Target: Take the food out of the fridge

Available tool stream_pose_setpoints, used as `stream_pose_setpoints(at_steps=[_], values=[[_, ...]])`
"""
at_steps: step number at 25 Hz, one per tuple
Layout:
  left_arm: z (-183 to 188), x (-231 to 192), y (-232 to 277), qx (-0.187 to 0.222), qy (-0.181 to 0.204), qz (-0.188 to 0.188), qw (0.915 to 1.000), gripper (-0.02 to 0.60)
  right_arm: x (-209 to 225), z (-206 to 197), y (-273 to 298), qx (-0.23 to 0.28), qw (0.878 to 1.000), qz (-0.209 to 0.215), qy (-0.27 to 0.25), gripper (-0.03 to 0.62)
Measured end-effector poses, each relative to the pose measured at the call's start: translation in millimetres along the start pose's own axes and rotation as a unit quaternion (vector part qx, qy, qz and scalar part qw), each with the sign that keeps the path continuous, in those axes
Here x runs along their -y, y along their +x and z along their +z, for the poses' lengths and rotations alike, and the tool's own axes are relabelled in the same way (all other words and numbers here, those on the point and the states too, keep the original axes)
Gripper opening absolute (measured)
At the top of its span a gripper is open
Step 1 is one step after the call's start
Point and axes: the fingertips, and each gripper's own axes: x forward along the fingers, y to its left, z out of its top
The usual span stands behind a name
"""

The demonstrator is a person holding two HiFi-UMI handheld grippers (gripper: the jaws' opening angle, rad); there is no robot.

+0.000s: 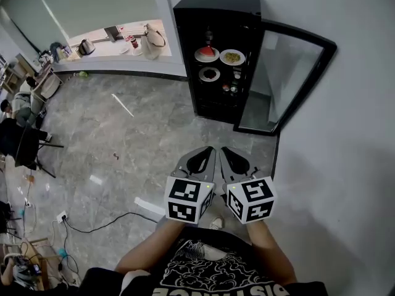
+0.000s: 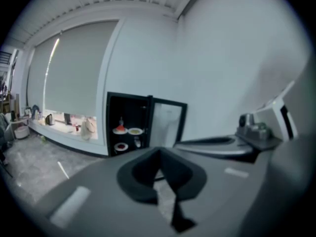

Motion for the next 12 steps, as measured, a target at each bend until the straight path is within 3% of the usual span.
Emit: stream_pose_setpoints(at_steps=[12], values=[[30.3,-117.9,89.0,-0.005,-0.026,-0.016,0.9995,0.000,38.7,32.6,135.3,-0.020,0.999,-0.025,0.017,0.002]])
